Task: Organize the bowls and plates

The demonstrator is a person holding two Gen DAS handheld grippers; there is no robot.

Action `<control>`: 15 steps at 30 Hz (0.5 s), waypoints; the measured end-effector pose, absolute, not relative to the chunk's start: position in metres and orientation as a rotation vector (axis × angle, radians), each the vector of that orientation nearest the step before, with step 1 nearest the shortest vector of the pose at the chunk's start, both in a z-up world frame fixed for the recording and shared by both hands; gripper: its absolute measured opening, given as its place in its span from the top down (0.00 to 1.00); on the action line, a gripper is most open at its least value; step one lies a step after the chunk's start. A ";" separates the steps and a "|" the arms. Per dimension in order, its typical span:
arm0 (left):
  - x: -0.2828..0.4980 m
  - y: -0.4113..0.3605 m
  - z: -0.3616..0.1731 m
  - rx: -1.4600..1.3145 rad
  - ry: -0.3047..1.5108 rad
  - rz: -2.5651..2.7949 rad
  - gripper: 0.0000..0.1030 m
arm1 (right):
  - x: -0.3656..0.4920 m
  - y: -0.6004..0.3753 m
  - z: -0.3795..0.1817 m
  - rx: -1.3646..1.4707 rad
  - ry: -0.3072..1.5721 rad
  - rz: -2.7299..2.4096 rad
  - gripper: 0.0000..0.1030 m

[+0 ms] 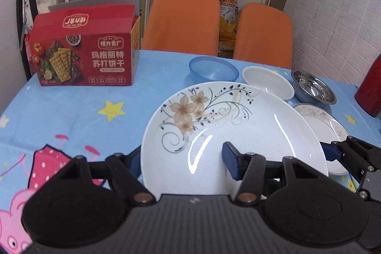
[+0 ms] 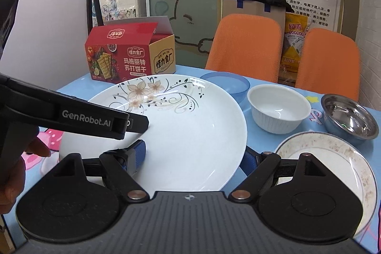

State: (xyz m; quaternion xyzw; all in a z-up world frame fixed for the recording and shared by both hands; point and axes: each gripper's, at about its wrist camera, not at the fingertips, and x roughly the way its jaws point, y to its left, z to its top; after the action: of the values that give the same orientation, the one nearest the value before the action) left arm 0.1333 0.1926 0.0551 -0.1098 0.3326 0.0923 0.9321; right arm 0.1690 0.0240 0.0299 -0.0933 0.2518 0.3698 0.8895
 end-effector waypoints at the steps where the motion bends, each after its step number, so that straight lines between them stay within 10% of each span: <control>1: 0.125 0.189 0.054 -0.226 0.682 0.189 0.46 | 0.157 0.021 0.029 -0.198 0.527 0.764 0.00; 15: 0.056 0.164 0.021 -0.257 0.740 0.188 0.46 | 0.092 0.003 -0.002 -0.207 0.592 0.751 0.00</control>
State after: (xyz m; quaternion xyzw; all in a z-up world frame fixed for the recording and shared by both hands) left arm 0.0558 0.1638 0.0207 -0.1252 0.3602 0.0915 0.9199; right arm 0.0920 0.0027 -0.0015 -0.0993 0.2843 0.3608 0.8827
